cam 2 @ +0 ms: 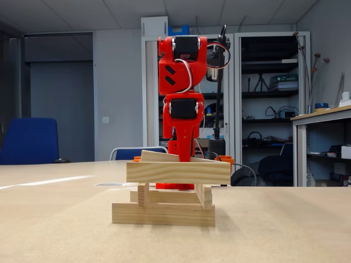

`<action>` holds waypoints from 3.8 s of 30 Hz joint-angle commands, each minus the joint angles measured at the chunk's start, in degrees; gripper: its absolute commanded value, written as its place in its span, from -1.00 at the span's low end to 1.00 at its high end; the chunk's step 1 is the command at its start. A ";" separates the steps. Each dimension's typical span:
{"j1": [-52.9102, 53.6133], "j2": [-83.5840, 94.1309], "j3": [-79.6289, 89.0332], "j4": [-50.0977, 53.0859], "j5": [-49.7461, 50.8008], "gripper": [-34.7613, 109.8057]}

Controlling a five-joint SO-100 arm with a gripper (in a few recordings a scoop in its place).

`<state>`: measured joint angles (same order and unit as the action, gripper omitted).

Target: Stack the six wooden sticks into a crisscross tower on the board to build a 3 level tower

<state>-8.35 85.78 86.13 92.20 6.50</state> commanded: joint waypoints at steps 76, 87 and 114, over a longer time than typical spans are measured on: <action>-9.93 52.65 48.25 -50.63 18.02 -0.37; -8.79 70.05 67.41 -66.53 13.97 -0.39; -4.75 105.12 92.20 -79.37 7.12 -0.52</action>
<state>-13.10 189.05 178.15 14.06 13.36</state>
